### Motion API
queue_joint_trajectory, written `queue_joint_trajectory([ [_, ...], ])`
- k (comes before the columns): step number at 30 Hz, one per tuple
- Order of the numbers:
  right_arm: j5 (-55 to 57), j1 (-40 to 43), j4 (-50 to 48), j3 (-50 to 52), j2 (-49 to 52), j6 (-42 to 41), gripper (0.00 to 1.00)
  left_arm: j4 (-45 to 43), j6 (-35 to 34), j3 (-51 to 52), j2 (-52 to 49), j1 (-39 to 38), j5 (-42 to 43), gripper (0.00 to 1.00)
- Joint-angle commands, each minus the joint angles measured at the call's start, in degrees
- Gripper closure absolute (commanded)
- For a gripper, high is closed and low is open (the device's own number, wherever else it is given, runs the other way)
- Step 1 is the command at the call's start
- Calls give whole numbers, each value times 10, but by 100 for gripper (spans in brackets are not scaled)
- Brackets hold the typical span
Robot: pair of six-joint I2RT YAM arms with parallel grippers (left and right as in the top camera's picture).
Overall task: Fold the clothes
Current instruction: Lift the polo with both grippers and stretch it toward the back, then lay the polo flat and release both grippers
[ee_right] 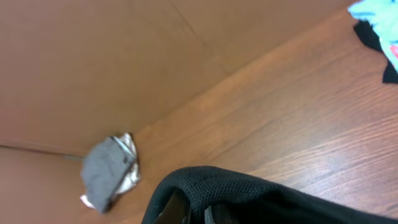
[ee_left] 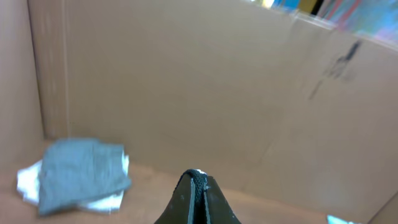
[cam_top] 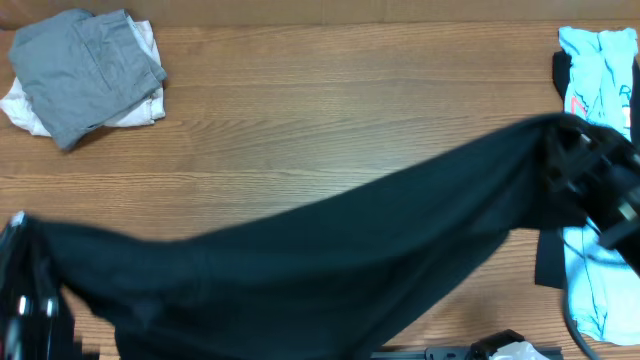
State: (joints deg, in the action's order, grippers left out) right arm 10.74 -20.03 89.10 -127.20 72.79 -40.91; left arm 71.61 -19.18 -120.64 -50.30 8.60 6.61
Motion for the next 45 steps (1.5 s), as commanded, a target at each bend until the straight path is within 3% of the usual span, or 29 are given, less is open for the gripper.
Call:
queue_joint_trajectory([
  [1,8,-2,-11,-4,65,4,96,9,-5,15,-101,0,-23,96],
  [11,2,24,-97,-4,282,0,96,-48,8,17,-427,0,-27,94],
  [12,1,28,-108,-4,299,0,87,-63,8,17,-464,0,-28,83],
  [13,1,32,-120,-4,320,0,69,-76,8,17,-492,0,-28,59],
  [14,-3,35,-131,-4,339,5,46,-92,10,17,-526,0,-26,28],
  [15,-6,37,-138,-4,356,7,23,-106,10,17,-558,-1,-22,18],
  [16,-6,37,-141,-4,370,7,0,-115,10,17,-585,-2,-18,17],
  [19,-7,37,-136,-4,416,46,0,-108,10,17,-668,-2,21,0],
  [22,-3,37,-113,-4,432,64,0,-79,10,17,-695,-3,30,1],
  [31,-3,45,-37,-4,432,69,0,-1,30,16,-630,-5,72,26],
  [34,-6,45,-21,-4,432,85,0,46,47,16,-587,-10,88,26],
  [39,-5,50,-14,-4,432,87,0,97,88,16,-531,-43,96,34],
  [45,-6,78,-6,-4,432,86,0,146,98,16,-482,-102,82,34],
])
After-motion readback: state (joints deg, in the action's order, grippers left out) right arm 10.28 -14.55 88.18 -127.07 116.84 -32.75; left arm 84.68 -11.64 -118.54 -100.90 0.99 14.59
